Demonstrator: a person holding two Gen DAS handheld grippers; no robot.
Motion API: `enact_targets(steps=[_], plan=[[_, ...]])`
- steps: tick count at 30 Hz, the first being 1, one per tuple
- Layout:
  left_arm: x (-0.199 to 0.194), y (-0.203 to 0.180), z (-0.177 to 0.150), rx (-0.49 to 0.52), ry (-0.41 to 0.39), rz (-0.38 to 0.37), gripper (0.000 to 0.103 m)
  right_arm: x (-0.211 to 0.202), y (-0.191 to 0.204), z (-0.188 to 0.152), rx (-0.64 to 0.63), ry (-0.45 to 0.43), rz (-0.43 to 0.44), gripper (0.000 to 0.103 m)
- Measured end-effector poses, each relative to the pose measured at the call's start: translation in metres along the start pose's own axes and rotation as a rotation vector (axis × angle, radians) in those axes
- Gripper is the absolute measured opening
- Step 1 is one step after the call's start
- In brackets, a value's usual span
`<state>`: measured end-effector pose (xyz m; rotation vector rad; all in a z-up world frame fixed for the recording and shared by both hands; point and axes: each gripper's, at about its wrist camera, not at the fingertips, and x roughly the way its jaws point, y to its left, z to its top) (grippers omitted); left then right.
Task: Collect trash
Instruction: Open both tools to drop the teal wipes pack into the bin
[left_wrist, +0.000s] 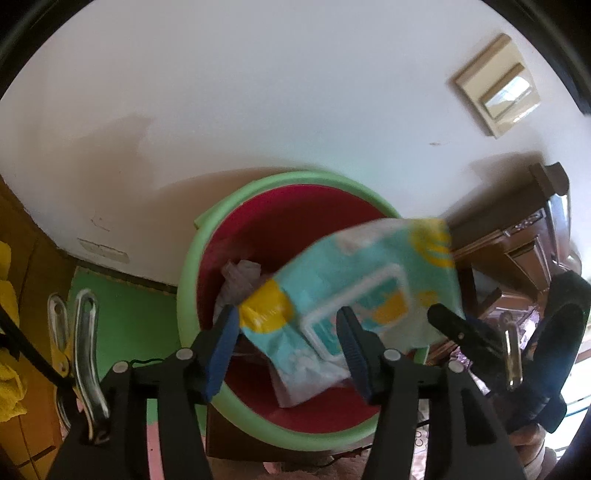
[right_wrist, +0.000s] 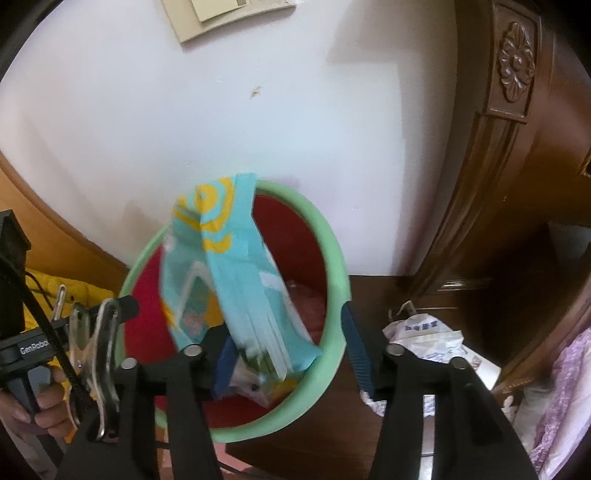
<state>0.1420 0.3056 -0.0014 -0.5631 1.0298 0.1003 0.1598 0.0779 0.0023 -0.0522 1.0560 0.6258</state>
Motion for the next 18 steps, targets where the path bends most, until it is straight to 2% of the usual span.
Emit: enact_targets(steps=[7,18], plan=[[0.001,-0.013,-0.001,0.029,0.006,-0.017,0.058,-0.003,0.005,-0.002,-0.034,-0.013,0.006,0.055],[0.016,-0.037,-0.003,0.084,0.041,-0.01,0.057,-0.021,-0.01,-0.012,0.017,-0.034,0.011,0.055]])
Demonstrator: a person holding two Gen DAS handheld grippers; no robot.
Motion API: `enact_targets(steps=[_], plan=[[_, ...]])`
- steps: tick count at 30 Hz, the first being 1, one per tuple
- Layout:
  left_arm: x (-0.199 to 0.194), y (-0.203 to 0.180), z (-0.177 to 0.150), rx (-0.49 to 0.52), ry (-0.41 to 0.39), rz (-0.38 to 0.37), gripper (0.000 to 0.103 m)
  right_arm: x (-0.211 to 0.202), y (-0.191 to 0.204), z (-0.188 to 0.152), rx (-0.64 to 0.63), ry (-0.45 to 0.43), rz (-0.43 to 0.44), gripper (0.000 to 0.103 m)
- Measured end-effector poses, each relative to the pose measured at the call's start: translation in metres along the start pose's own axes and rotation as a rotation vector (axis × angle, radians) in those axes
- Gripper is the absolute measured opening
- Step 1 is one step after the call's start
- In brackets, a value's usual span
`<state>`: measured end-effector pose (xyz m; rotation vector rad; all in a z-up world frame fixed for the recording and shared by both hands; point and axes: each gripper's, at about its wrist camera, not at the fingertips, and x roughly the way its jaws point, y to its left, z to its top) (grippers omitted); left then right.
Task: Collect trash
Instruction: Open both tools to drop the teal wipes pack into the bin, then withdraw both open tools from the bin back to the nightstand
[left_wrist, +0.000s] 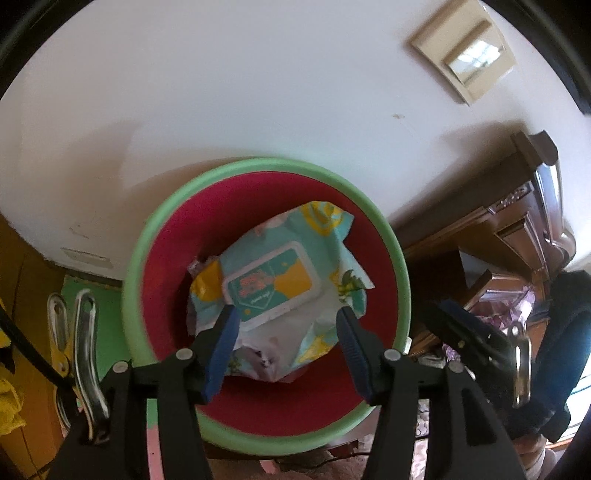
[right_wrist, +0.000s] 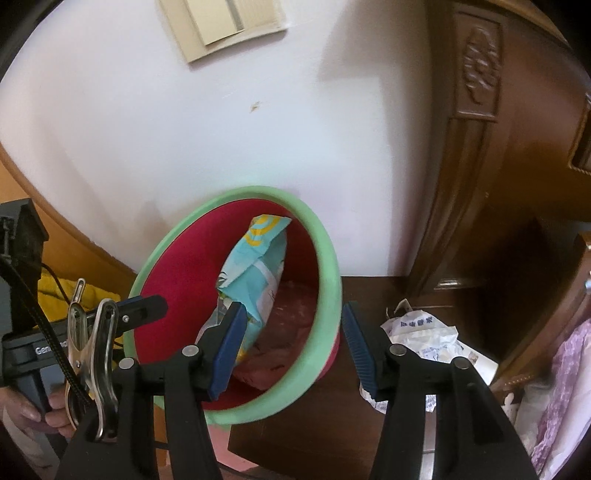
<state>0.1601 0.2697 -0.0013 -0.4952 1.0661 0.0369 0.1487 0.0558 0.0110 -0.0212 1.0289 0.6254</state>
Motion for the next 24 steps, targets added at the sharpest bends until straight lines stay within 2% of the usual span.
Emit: enact_targets(steps=[7,11,13,16,24], plan=[[0.052,-0.024,0.017,0.076,0.104,0.092,0.054,-0.007,-0.018,-0.012,0.059,-0.006,0.027,0.055],[0.082,-0.031,0.019,0.11,0.189,0.14,0.054,-0.014,-0.029,-0.021,0.088,-0.011,0.026,0.055],[0.099,-0.033,0.021,0.122,0.254,0.188,0.054,-0.017,-0.036,-0.026,0.109,-0.014,0.021,0.055],[0.121,-0.032,0.026,0.143,0.298,0.236,0.053,-0.021,-0.049,-0.034,0.145,-0.019,0.007,0.055],[0.17,-0.036,0.033,0.173,0.412,0.283,0.052,-0.029,-0.08,-0.047,0.233,-0.026,-0.026,0.055]])
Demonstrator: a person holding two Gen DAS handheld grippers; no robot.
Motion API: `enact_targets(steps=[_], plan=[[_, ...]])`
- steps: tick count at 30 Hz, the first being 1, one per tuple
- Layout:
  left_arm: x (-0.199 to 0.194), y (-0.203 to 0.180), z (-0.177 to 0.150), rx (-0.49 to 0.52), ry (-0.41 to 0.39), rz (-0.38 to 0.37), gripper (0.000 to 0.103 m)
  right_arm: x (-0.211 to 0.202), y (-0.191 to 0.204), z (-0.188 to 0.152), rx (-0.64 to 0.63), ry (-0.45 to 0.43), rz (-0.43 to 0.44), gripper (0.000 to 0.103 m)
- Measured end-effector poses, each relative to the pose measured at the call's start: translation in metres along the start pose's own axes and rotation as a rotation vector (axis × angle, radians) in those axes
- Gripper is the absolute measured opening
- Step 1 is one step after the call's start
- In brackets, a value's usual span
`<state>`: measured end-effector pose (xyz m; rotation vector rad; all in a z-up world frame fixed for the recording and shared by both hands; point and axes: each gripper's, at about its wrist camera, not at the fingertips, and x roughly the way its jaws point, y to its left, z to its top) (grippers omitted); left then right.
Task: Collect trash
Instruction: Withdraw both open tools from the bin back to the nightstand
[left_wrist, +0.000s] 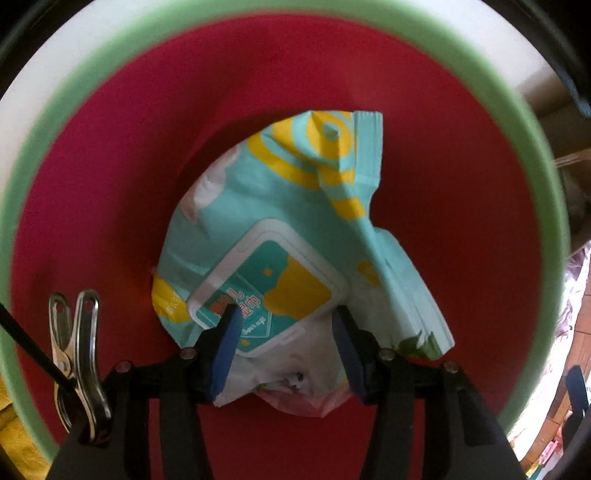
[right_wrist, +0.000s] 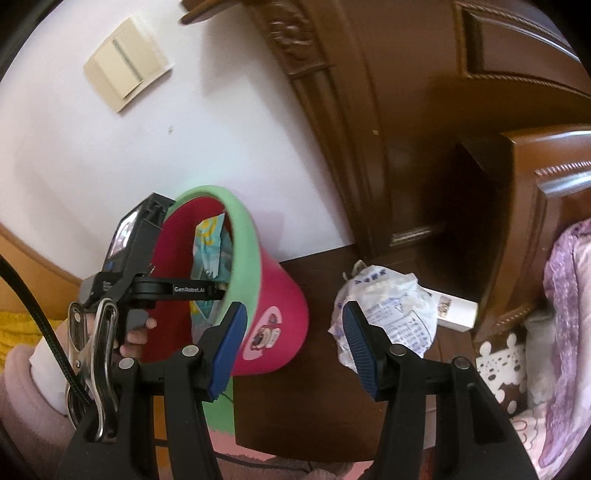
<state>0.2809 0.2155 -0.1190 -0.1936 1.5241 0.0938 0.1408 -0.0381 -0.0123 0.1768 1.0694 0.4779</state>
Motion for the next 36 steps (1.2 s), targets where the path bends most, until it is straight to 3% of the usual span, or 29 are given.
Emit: enact_targets(steps=[6,14,24,30,36], plan=[[0.013,-0.003,0.02,-0.022,0.048,0.003,0.053,-0.008,-0.011,0.002,0.023,-0.008,-0.017,0.055],[-0.024,-0.003,0.017,-0.011,-0.025,-0.004,0.053,-0.015,-0.027,0.002,0.035,-0.016,-0.02,0.055],[-0.082,0.014,-0.02,-0.075,-0.179,-0.086,0.056,-0.025,-0.049,-0.004,0.039,-0.011,-0.013,0.055],[-0.096,-0.004,-0.058,-0.122,-0.234,-0.186,0.056,-0.026,-0.065,-0.006,0.054,0.008,0.01,0.055],[-0.116,-0.031,-0.092,-0.123,-0.29,-0.24,0.056,-0.024,-0.074,-0.008,0.011,0.047,0.013,0.055]])
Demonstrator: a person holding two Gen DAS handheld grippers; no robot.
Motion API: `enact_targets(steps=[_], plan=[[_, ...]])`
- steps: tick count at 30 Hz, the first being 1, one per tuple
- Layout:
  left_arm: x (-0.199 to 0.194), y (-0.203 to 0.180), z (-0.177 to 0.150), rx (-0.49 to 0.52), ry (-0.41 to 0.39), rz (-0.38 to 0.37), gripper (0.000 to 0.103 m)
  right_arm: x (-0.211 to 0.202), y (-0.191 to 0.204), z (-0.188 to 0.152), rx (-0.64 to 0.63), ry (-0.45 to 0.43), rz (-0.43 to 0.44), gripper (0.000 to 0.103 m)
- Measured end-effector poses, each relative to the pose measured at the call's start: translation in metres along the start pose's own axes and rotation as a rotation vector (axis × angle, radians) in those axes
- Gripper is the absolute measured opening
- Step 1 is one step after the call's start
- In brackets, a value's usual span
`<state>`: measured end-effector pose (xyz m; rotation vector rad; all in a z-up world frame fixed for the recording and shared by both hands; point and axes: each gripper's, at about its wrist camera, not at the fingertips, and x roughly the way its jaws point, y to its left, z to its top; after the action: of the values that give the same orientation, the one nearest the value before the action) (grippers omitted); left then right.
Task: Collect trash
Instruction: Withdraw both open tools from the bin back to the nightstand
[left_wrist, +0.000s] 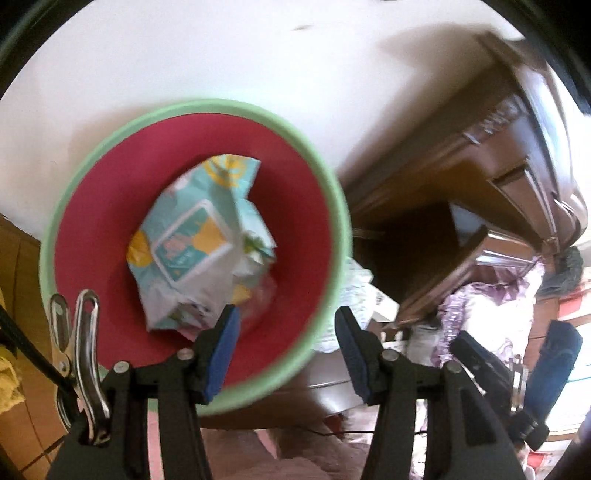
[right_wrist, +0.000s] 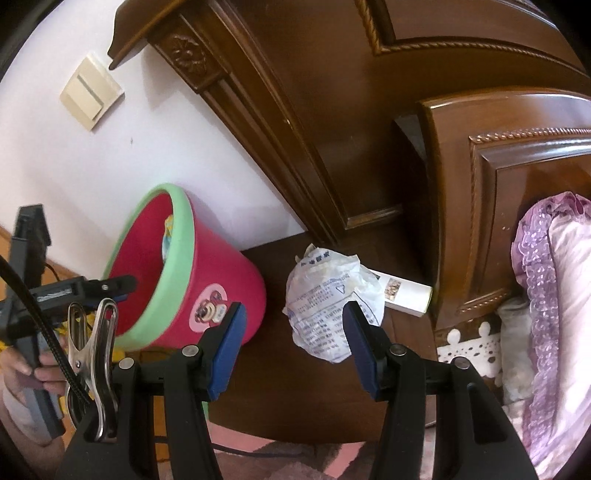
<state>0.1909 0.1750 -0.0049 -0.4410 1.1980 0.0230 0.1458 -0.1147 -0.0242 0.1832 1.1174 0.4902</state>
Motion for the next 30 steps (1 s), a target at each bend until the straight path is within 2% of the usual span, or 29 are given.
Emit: enact_targets(steps=[6,13,18,25,30], plan=[[-0.011,-0.033,-0.029,0.011,-0.058,-0.015,0.056,-0.001,-0.011,-0.004,-0.047,0.031,0.01,0.055],[-0.007,-0.062,-0.06,-0.006,-0.079,-0.015,0.056,-0.001,-0.03,-0.01,-0.093,0.066,0.028,0.055],[0.01,-0.074,-0.08,-0.033,-0.072,-0.013,0.056,0.004,-0.042,-0.012,-0.109,0.098,0.043,0.055],[0.045,-0.081,-0.106,-0.129,-0.041,-0.031,0.055,0.019,-0.059,-0.017,-0.141,0.141,0.035,0.055],[0.067,-0.078,-0.114,-0.164,-0.054,-0.001,0.055,0.033,-0.068,-0.022,-0.162,0.166,0.026,0.055]])
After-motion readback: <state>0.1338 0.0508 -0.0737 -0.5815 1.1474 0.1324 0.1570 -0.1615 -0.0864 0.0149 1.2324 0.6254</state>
